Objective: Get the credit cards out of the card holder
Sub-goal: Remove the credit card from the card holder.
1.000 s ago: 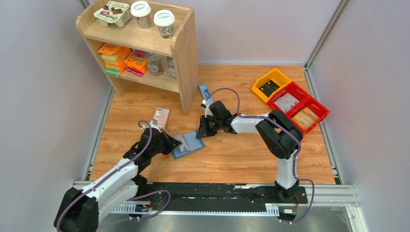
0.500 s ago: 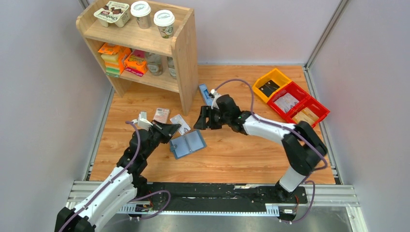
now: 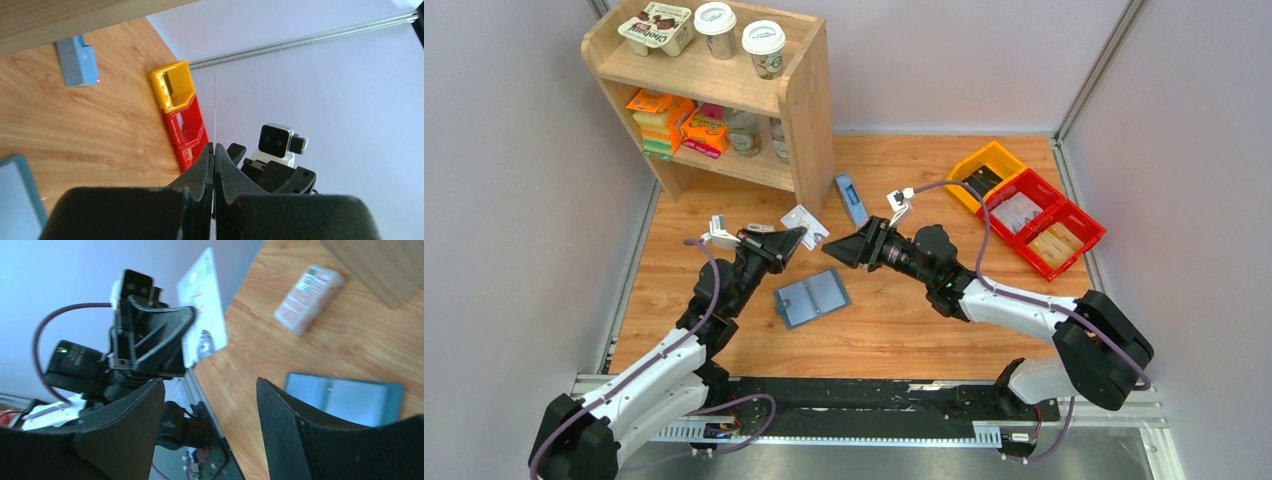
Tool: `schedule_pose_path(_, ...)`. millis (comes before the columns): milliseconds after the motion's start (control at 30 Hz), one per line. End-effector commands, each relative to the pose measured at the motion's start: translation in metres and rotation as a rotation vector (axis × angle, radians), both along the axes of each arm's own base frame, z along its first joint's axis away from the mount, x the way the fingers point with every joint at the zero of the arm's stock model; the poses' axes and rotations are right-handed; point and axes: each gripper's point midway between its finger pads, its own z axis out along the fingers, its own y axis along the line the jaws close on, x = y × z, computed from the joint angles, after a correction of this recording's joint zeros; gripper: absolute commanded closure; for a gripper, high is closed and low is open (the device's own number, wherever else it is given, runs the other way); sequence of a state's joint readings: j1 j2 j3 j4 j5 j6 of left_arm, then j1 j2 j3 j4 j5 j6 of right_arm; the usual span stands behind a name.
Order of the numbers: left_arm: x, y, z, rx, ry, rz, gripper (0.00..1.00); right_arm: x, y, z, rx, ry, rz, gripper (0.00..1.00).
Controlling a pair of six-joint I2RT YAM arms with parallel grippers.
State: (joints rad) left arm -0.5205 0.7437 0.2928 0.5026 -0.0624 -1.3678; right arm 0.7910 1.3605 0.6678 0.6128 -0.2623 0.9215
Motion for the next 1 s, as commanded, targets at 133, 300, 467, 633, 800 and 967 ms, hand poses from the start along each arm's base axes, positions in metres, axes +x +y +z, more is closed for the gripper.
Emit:
schedule_pose_path(133, 0.006, -0.013, 0.065, -0.139, -0.139, 0.011, 1.00, 0.008, 0.021, 0.076, 0.237, -0.115, 0.026, 0.32)
schedule_pose_path(300, 0.007, -0.017, 0.072, -0.148, -0.150, 0.003, 1.00, 0.013, 0.027, 0.081, 0.250, -0.117, 0.029, 0.38)
schedule_pose_path(467, 0.007, -0.021, 0.072, -0.159, -0.145, -0.001, 1.00, 0.016, 0.033, 0.083, 0.246, -0.128, 0.040, 0.66)
schedule_pose_path(633, 0.006, -0.022, 0.068, -0.159, -0.145, -0.006, 1.00, 0.017, 0.032, 0.082, 0.225, -0.144, 0.032, 0.97)
schedule_pose_path(800, 0.002, -0.015, 0.055, -0.113, -0.125, 0.014, 0.87, 0.017, 0.027, 0.076, 0.140, -0.168, 0.030, 1.00)
schedule_pose_path(967, -0.008, -0.016, 0.027, 0.181, -0.072, -0.029, 0.54, 0.021, 0.014, 0.057, -0.003, -0.143, 0.057, 1.00)
